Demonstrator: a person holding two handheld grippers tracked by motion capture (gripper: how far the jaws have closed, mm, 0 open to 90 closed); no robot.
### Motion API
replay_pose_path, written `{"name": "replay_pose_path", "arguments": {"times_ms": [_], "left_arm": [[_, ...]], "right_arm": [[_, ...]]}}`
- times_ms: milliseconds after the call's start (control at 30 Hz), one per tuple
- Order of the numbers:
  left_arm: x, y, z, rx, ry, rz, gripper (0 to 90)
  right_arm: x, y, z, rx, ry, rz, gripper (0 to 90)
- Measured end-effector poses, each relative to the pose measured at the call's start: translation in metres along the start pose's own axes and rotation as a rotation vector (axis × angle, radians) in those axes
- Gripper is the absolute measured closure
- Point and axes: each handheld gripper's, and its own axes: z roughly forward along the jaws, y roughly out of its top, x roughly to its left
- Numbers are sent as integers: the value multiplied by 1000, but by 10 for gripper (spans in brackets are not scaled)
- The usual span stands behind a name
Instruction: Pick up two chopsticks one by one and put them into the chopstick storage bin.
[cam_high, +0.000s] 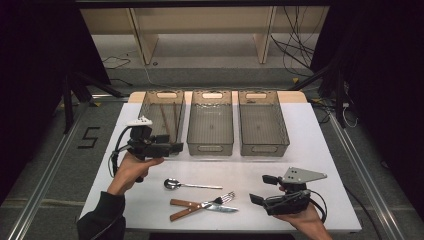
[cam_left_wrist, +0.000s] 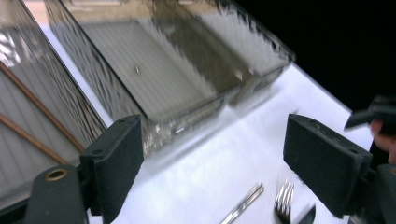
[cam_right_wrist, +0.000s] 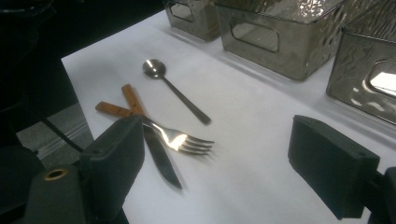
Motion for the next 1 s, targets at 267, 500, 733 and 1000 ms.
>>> {"name": "replay_pose_path", "arguments": {"times_ms": [267,500,733,1000], "left_arm": [[-7,-15,8,40,28,56,192],[-17,-25,10,74,36,96,192],[-26,-35,21,130,56,151,192],[-28,-42,30,198,83,211,197]], "right_arm": [[0,-4,4,0,-2,-9,195],[0,-7,4,3,-10,-20,196],[-3,-10,1,-1,-18,-11,197],[-2,-11,3,8,-18,-15,198]]}}
